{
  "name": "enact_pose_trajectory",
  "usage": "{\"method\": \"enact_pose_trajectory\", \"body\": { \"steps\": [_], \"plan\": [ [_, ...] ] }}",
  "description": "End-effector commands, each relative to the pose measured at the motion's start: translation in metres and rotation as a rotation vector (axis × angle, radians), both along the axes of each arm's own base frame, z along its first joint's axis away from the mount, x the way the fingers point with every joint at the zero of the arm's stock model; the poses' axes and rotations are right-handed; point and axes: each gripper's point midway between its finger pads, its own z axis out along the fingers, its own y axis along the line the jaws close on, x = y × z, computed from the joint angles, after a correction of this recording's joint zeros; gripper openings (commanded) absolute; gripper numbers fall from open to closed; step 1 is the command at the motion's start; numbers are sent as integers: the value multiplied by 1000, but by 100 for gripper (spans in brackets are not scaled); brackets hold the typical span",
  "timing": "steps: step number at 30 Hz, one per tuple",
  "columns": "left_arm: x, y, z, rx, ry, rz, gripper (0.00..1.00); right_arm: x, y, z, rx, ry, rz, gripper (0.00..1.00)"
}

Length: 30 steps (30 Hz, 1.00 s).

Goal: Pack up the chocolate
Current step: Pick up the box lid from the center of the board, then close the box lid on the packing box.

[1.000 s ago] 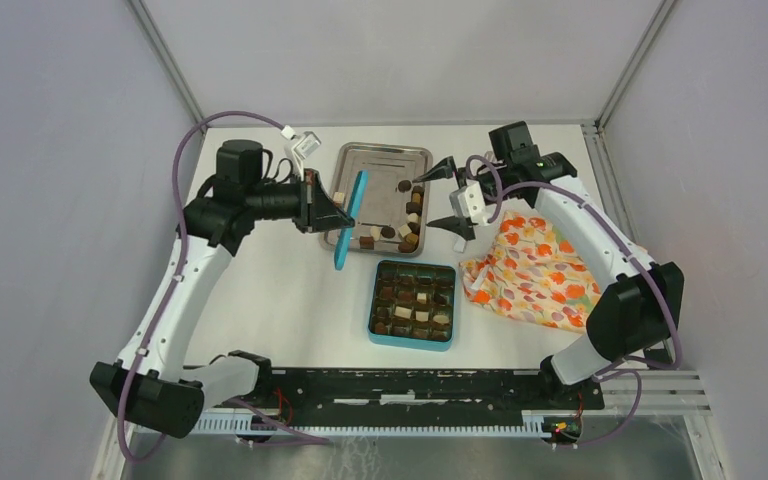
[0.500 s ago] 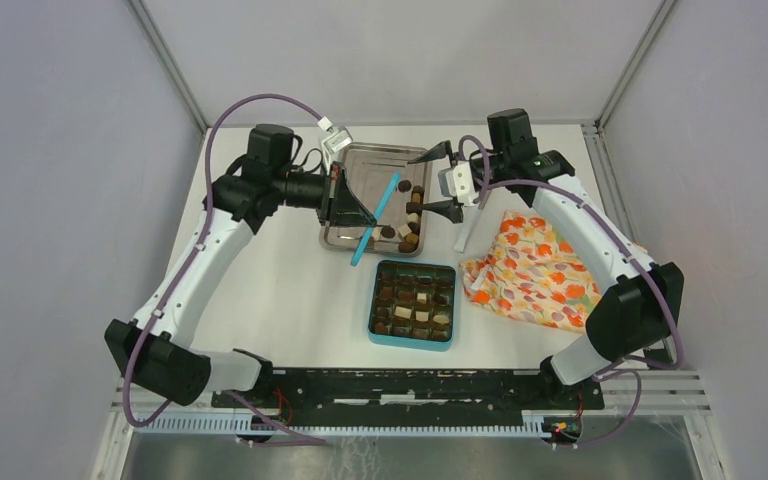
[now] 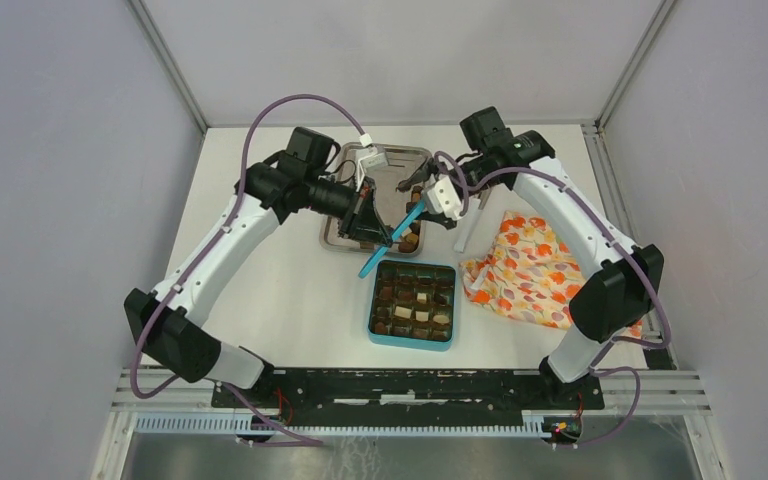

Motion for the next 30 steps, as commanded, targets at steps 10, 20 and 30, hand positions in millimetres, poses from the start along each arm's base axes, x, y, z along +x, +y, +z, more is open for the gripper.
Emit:
{"method": "enact_pose_trajectory", "body": {
  "steps": [10,20,30],
  "plan": [
    [7,-1,9,3,-129,-39,2,-38,-10,-19,-121,7,99,20],
    [24,10,17,37,-225,117,55,-45,-16,-8,-83,93,17,0],
    [57,104,83,-47,-576,863,96,-66,-43,19,80,444,-262,0]
  ]
}}
